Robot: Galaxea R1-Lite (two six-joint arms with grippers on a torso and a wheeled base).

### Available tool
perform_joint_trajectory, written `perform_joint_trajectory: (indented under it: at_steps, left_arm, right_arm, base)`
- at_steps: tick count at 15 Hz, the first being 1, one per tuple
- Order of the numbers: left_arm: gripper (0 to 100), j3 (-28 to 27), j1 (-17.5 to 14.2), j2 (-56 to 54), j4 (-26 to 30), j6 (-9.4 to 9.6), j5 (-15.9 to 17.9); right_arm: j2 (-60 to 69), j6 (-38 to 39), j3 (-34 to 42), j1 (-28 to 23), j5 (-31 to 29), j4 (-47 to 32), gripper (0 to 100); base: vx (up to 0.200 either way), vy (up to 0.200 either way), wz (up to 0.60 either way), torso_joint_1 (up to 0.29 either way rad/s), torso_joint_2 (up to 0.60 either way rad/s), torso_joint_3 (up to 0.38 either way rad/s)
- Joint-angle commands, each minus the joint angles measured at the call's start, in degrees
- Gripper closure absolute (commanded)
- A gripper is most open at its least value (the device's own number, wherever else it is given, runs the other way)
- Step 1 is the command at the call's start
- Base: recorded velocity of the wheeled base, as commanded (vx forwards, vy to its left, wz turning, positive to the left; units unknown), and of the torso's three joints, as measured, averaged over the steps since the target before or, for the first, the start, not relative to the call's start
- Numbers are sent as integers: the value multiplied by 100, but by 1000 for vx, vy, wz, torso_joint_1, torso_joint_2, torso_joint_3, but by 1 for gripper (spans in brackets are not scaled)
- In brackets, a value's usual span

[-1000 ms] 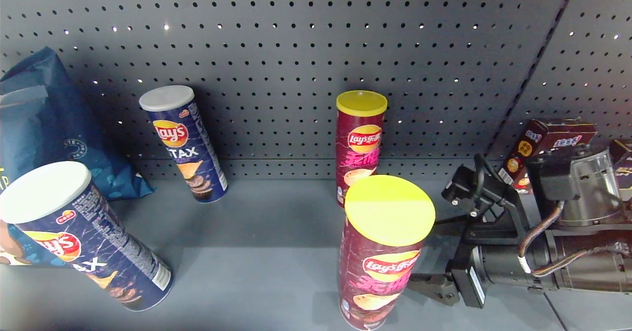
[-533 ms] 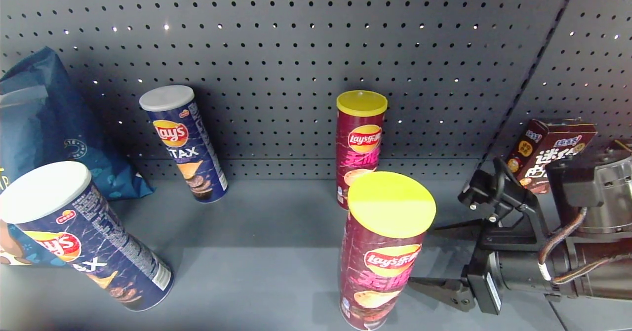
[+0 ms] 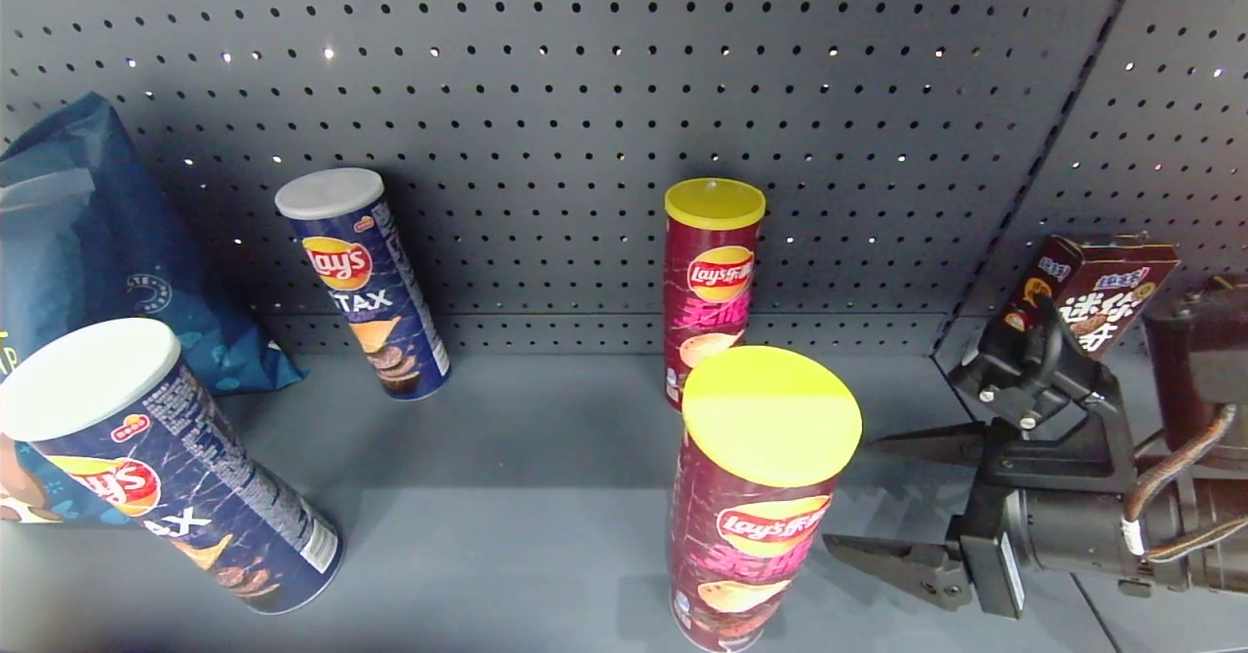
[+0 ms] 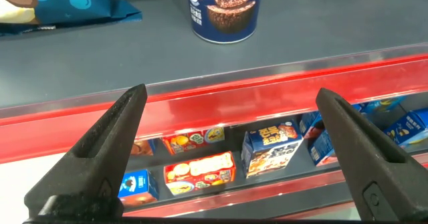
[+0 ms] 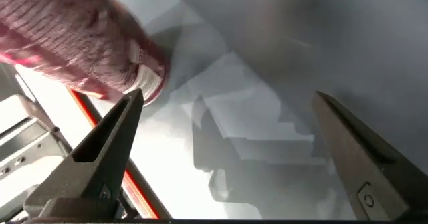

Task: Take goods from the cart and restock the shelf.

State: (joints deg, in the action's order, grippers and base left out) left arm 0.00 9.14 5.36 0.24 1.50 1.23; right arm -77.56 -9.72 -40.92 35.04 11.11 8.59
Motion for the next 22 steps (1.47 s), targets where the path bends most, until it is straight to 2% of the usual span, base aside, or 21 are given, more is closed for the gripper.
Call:
perform_joint_trajectory:
  at_steps: [1, 5, 9, 13, 18, 20, 22]
  left_arm:
    - [0, 0, 0, 9, 2, -1, 0]
    - [0, 0, 0, 9, 2, -1, 0]
    - [0, 0, 0, 9, 2, -1, 0]
    - [0, 0, 0, 9, 2, -1, 0]
    - [0, 0, 0, 9, 2, -1, 0]
    - [0, 0, 0, 9, 2, -1, -9]
    - [0, 0, 0, 9, 2, -1, 0]
  right_arm:
    - [566, 49, 14, -243, -12, 11, 0]
    - [1348, 58, 49, -383, -56, 2, 0]
    - [2113, 233, 190, -410, -425, 11, 0]
    - [3185, 277, 779, -884, -697, -33, 0]
    - [4864, 295, 1842, -2554, -724, -121, 0]
    - [5602, 295, 2264, -3301, -689, -402, 0]
    - [6648, 295, 2800, -3741, -724, -1000, 0]
  base:
    - [0, 0, 0, 0, 0, 0]
    - [0, 0, 0, 0, 0, 0]
    - [0, 0, 0, 0, 0, 0]
    - [0, 0, 0, 0, 0, 0]
    - [0, 0, 0, 0, 0, 0]
    - [0, 0, 0, 0, 0, 0]
    - [0, 0, 0, 0, 0, 0]
